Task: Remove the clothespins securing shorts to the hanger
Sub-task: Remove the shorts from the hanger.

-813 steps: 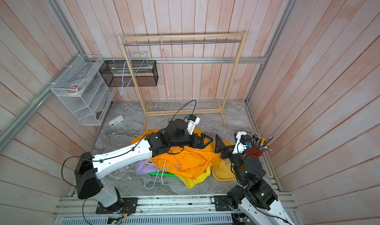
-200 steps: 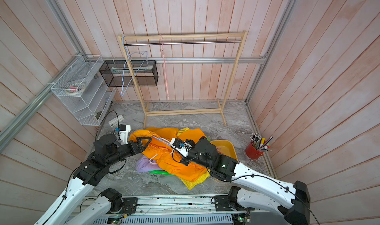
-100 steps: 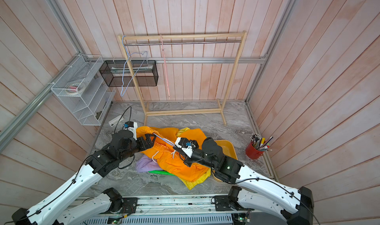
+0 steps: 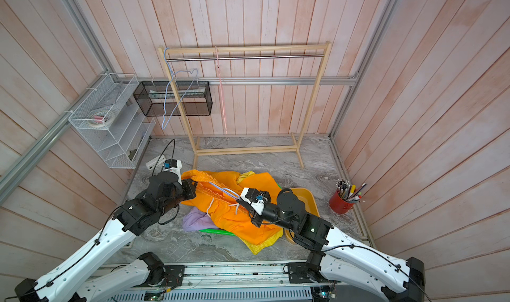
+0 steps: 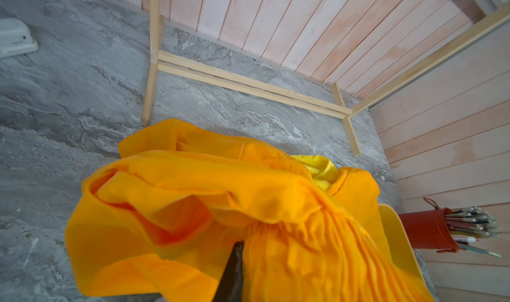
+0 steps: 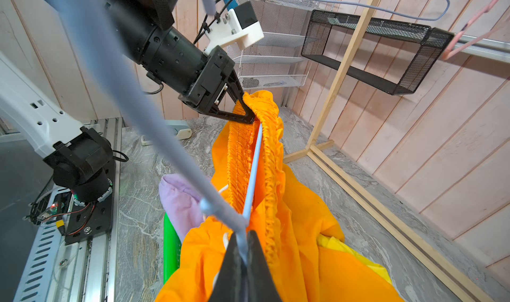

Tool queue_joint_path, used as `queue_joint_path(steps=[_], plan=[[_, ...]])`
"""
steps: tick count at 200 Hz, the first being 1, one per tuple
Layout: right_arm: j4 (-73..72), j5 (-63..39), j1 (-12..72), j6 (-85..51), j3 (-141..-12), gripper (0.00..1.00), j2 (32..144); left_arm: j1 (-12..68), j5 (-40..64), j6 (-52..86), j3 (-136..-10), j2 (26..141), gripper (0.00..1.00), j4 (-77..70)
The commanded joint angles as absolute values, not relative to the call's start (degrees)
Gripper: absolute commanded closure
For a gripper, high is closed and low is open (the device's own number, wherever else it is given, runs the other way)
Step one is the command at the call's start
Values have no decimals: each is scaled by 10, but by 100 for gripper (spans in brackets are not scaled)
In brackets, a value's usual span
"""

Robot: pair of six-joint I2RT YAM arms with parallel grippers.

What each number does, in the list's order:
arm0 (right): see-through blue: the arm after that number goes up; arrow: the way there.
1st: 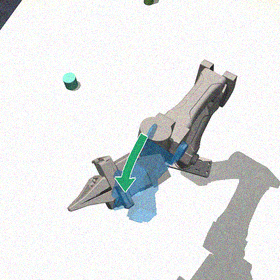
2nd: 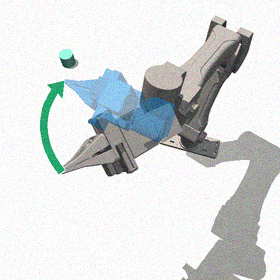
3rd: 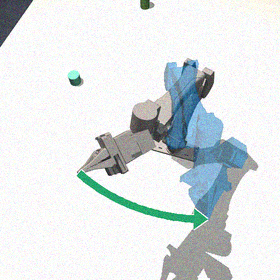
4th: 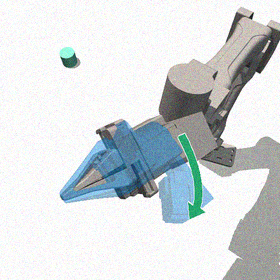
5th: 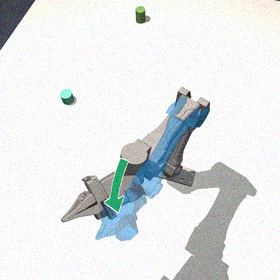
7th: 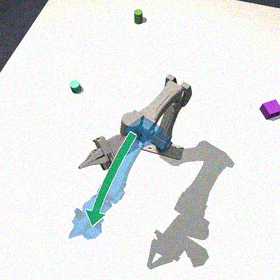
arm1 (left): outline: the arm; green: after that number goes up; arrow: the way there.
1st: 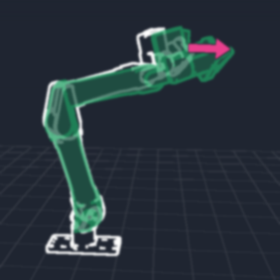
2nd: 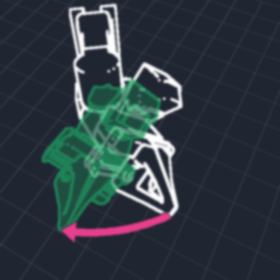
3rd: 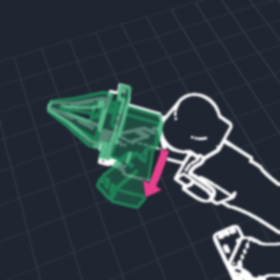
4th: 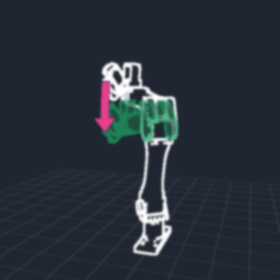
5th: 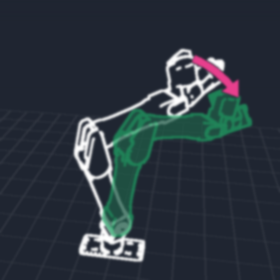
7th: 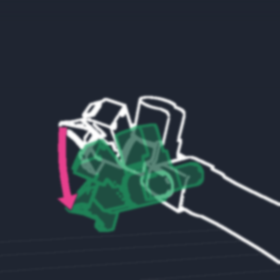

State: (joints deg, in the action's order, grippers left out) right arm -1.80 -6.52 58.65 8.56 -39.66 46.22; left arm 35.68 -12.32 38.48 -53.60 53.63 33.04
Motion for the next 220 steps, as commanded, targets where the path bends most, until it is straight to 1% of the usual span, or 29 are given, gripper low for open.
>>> queue_joint_path(steps=[1, 17, 22, 25, 58, 100, 117, 131, 141, 151, 182, 201, 220], plan=[[-44, -79, 583, 81, -384, 98, 436, 344, -174, 373, -564, 546, 89, 334], [-36, -97, 583, 72, -380, 99, 432, 324, -179, 357, -588, 557, 93, 334], [-27, -109, 583, 70, -382, 99, 432, 314, -178, 353, -596, 562, 96, 334], [-24, -117, 584, 69, -382, 99, 431, 309, -177, 351, -602, 565, 100, 334], [-22, -129, 583, 53, -357, 100, 416, 255, -177, 323, -672, 611, 100, 334], [-31, -125, 584, 36, -337, 100, 384, 230, -154, 299, -729, 664, 100, 312], [-72, -109, 584, 26, -327, 100, 352, 230, -145, 300, -707, 658, 100, 295], [-159, -78, 584, 19, -304, 100, 324, 231, -141, 300, -682, 643, 100, 287], [-212, -74, 584, 25, -301, 100, 320, 238, -145, 310, -665, 633, 100, 297], [-233, -70, 584, 30, -321, 100, 334, 248, -148, 318, -643, 619, 100, 300], [-218, -52, 584, 48, -423, 100, 445, 293, -167, 316, -590, 589, 100, 286], [-283, -51, 583, 39, -439, 100, 479, 317, -157, 320, -567, 578, 100, 272], [-340, -36, 583, 45, -445, 100, 516, 333, -126, 334, -536, 558, 100, 243]])
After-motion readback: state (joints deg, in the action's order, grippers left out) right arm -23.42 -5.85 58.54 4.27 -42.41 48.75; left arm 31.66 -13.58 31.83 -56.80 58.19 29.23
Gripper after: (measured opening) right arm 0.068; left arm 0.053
